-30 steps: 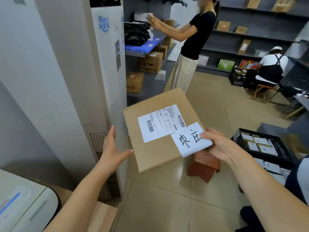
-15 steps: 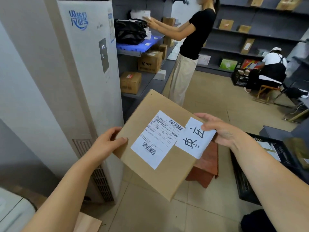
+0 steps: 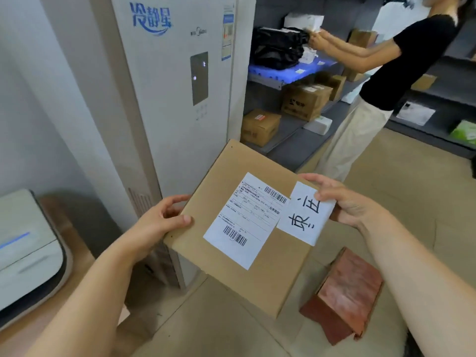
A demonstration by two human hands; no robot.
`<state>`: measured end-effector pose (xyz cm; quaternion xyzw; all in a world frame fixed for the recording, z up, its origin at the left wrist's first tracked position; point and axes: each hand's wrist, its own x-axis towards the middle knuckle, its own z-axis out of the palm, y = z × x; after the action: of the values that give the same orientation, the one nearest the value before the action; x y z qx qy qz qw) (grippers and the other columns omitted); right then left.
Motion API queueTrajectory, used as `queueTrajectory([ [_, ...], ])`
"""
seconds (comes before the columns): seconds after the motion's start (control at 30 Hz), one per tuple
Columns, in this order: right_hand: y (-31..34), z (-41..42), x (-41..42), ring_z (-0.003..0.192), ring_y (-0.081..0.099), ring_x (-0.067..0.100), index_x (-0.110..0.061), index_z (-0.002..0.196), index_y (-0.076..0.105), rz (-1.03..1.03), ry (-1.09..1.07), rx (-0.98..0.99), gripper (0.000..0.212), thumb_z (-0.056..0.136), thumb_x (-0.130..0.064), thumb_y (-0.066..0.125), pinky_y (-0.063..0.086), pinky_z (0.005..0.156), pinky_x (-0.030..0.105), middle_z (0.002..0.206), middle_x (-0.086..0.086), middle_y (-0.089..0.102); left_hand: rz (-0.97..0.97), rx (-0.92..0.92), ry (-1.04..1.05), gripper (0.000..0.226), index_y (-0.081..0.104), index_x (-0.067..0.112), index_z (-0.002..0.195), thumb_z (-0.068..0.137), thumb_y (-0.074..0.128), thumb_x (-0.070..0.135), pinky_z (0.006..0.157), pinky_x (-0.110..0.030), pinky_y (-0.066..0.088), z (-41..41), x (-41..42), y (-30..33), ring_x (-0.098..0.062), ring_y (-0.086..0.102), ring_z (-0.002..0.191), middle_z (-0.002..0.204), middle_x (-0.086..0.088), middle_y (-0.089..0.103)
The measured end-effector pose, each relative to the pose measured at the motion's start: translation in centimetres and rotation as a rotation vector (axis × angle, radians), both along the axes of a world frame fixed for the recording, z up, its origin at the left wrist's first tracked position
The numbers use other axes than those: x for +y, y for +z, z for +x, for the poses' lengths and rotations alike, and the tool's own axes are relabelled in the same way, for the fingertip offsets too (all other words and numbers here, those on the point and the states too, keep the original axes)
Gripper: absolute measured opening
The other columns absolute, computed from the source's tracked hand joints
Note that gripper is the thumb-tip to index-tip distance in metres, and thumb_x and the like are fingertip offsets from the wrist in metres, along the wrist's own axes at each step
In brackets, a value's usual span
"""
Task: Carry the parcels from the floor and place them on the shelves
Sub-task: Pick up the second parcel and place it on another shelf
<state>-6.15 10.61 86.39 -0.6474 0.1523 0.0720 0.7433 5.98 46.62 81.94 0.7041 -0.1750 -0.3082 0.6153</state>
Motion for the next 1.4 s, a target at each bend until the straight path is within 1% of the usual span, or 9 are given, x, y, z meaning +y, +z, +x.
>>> queueTrajectory([
  [0.27, -1.3, 7.1, 5.9, 0.091, 0.066, 0.024, -0.015, 0.127, 0.051, 0.076, 0.227, -0.013, 0.077, 0.053, -0.006, 0.070, 0.056, 0.080, 0.042, 0.114, 0.009, 0.064, 0.002, 0.015, 0.379, 0.090, 0.056, 0.036, 0.113, 0.030, 0.083, 0.062, 0.092, -0.043, 0.047, -5.4, 7.3, -0.4, -0.026, 0.060, 0.106, 0.117, -0.004, 0.061],
  [0.43, -1.2, 10.1, 13.6, 0.104, 0.059, 0.024, -0.020, 0.118, 0.055, 0.110, 0.313, -0.041, 0.094, 0.031, -0.018, 0.090, 0.053, 0.086, 0.037, 0.131, 0.012, 0.051, -0.062, 0.007, 0.653, 0.077, 0.058, 0.029, 0.112, 0.041, 0.082, 0.044, 0.086, -0.040, 0.048, -9.7, 13.8, -0.1, -0.024, 0.061, 0.101, 0.114, -0.006, 0.062],
  [0.57, -0.4, 11.0, 21.5, 0.102, 0.057, 0.019, -0.017, 0.127, 0.046, 0.112, 0.385, -0.103, 0.078, 0.055, -0.014, 0.074, 0.057, 0.074, 0.024, 0.133, 0.011, 0.047, -0.118, -0.001, 0.856, 0.066, 0.058, 0.025, 0.109, 0.047, 0.074, 0.039, 0.072, -0.032, 0.047, -13.5, 19.7, 0.0, -0.021, 0.061, 0.090, 0.112, -0.007, 0.061],
  [0.7, -0.4, 11.0, 28.0, 0.097, 0.063, 0.019, -0.014, 0.127, 0.047, 0.088, 0.498, -0.129, 0.104, 0.035, -0.030, 0.092, 0.058, 0.073, 0.032, 0.126, 0.011, 0.054, -0.184, -0.026, 1.001, 0.064, 0.057, 0.025, 0.107, 0.048, 0.073, 0.041, 0.072, -0.031, 0.047, -16.3, 25.0, 0.3, -0.021, 0.062, 0.091, 0.112, -0.006, 0.062],
  [0.8, -0.3, 10.8, 32.8, 0.108, 0.060, 0.023, -0.015, 0.136, 0.040, 0.066, 0.586, -0.115, 0.118, 0.034, -0.038, 0.093, 0.054, 0.080, 0.038, 0.131, 0.007, 0.055, -0.260, -0.068, 1.114, 0.055, 0.057, 0.028, 0.102, 0.049, 0.072, 0.037, 0.067, -0.027, 0.047, -17.7, 28.1, 0.7, -0.012, 0.064, 0.080, 0.103, -0.001, 0.063],
  [0.97, -0.5, 9.2, 41.5, 0.112, 0.061, 0.019, -0.022, 0.141, 0.033, -0.049, 0.804, -0.159, 0.095, 0.059, -0.027, 0.081, 0.051, 0.089, 0.040, 0.130, 0.005, 0.055, -0.381, -0.119, 1.351, 0.035, 0.052, 0.026, 0.100, 0.066, 0.062, 0.023, 0.055, -0.016, 0.052, -19.4, 33.5, 0.5, -0.009, 0.063, 0.078, 0.099, -0.001, 0.061],
  [1.1, -0.7, 7.5, 48.3, 0.114, 0.058, 0.015, -0.044, 0.136, 0.030, -0.195, 0.917, -0.237, 0.086, 0.065, -0.033, 0.077, 0.051, 0.094, 0.044, 0.134, -0.004, 0.051, -0.400, -0.155, 1.485, 0.035, 0.050, 0.029, 0.100, 0.073, 0.068, 0.016, 0.069, -0.028, 0.051, -21.6, 37.7, 0.4, -0.016, 0.060, 0.085, 0.101, -0.001, 0.060],
  [1.27, -0.4, 4.9, 56.0, 0.103, 0.050, -0.006, -0.044, 0.142, 0.015, -0.273, 0.958, -0.410, 0.089, 0.079, -0.014, 0.070, 0.052, 0.066, 0.012, 0.126, -0.021, 0.040, -0.391, -0.191, 1.661, 0.029, 0.048, 0.025, 0.110, 0.087, 0.058, 0.011, 0.080, -0.035, 0.046, -24.4, 41.6, 0.5, -0.017, 0.057, 0.088, 0.101, -0.001, 0.059],
  [1.4, -0.3, 3.8, 61.0, 0.124, 0.042, -0.007, -0.045, 0.144, 0.008, -0.315, 1.037, -0.561, 0.104, 0.071, -0.015, 0.076, 0.042, 0.103, 0.027, 0.144, -0.022, 0.034, -0.419, -0.198, 1.807, 0.033, 0.045, 0.023, 0.118, 0.088, 0.057, 0.015, 0.076, -0.030, 0.046, -26.5, 44.0, 0.5, -0.014, 0.057, 0.088, 0.104, 0.000, 0.059],
])
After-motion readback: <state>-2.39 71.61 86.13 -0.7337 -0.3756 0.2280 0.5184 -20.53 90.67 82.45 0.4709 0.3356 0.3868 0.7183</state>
